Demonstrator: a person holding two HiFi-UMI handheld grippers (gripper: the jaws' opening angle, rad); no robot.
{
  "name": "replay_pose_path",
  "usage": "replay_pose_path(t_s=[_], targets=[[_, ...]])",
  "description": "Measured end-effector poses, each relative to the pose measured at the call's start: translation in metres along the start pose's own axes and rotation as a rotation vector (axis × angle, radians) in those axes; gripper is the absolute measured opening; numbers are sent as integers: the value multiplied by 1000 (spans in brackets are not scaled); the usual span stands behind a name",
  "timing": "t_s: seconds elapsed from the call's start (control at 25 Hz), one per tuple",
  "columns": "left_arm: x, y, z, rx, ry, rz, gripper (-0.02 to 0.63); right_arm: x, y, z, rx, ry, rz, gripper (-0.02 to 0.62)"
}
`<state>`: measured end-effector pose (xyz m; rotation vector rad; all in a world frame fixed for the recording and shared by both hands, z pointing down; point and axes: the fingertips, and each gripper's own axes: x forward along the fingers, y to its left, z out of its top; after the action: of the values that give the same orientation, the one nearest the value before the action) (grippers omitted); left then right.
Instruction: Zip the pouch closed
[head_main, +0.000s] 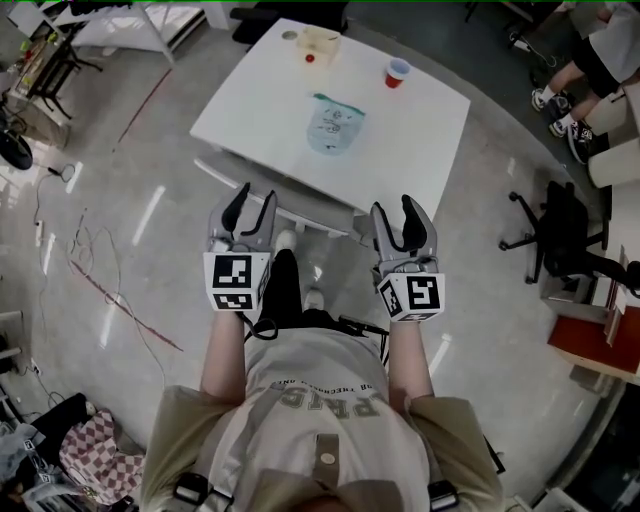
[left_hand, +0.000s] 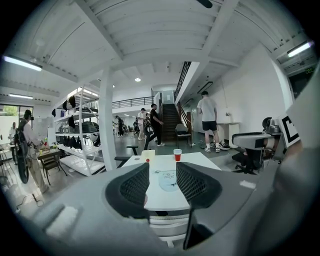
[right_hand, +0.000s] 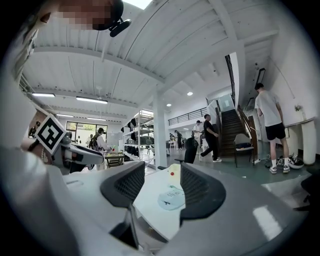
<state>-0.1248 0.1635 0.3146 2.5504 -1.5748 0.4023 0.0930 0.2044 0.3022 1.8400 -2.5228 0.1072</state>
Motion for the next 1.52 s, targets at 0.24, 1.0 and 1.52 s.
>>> replay_pose_path(t_s=[0.24, 1.0, 1.52], targets=[[44, 18, 5, 26, 16, -37, 176, 39, -16, -10, 13, 39, -39, 198], [190, 77, 13, 104, 153, -168, 176, 173, -63, -22, 45, 101, -124, 198], [276, 87, -11, 128, 262, -308, 176, 253, -87, -44, 25, 205, -128, 198]])
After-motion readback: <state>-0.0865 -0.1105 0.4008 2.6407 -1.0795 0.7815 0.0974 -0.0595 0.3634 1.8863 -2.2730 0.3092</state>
